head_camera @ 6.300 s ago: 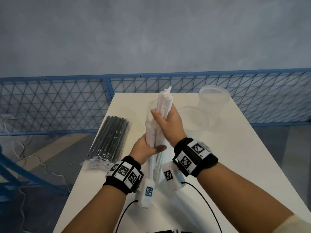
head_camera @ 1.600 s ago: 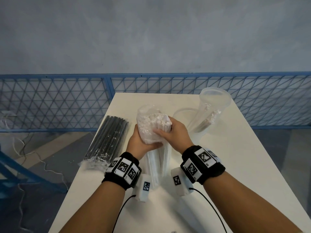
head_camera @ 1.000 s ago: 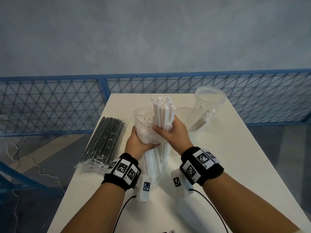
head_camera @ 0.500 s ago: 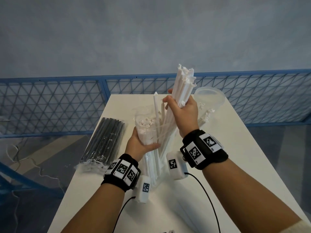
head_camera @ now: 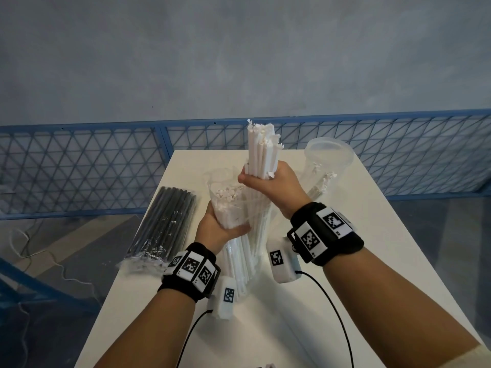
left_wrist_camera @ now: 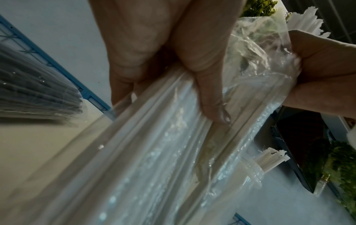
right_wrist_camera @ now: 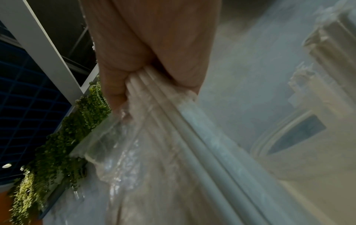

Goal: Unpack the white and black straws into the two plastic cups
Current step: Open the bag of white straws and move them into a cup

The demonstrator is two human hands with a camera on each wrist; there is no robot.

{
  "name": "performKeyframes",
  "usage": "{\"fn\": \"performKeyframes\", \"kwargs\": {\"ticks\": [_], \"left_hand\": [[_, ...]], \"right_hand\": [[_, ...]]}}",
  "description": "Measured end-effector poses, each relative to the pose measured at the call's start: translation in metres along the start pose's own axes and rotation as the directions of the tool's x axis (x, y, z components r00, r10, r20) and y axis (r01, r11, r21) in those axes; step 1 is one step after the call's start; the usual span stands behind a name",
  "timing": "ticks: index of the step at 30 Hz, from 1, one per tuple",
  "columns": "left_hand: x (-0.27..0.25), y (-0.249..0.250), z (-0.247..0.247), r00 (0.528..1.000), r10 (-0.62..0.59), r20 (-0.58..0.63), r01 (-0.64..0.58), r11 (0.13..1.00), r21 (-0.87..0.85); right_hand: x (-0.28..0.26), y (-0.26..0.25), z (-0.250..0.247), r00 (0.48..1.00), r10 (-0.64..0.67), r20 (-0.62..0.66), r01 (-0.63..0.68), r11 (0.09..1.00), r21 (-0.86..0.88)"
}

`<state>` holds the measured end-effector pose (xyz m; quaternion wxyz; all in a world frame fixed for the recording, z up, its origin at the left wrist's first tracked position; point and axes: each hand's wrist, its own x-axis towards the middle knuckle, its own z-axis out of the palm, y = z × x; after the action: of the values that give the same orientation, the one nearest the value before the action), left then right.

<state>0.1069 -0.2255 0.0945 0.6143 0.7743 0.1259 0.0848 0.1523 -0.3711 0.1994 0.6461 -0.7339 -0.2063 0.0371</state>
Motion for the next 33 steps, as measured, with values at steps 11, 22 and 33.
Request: {"fn": "performKeyframes", "kwargs": {"ticks": [11,22,33], "left_hand": [[0.0,0.0,-0.002,0.999,-0.024,-0.032,0.027,0.995,0.095],[-0.003,0.008,0.0,0.999,-0.015,-0.045,0.019,0.996,0.086],[-0.012,0.018,-0.004,0.999,0.0,-0.047,0.003,0.998,0.062]], "right_hand": [[0.016,-0.047,-0.036,0.928,-0.031,-0.37,0.17,0.922,0.348],[0.011,0.017,-0.013,0.884,0.37,-0.285,-0.192,0.845,0.5],[0.029,0.001,-0.03,0.771,0.472,-0.428,-0.048,0.713,0.7]]}}
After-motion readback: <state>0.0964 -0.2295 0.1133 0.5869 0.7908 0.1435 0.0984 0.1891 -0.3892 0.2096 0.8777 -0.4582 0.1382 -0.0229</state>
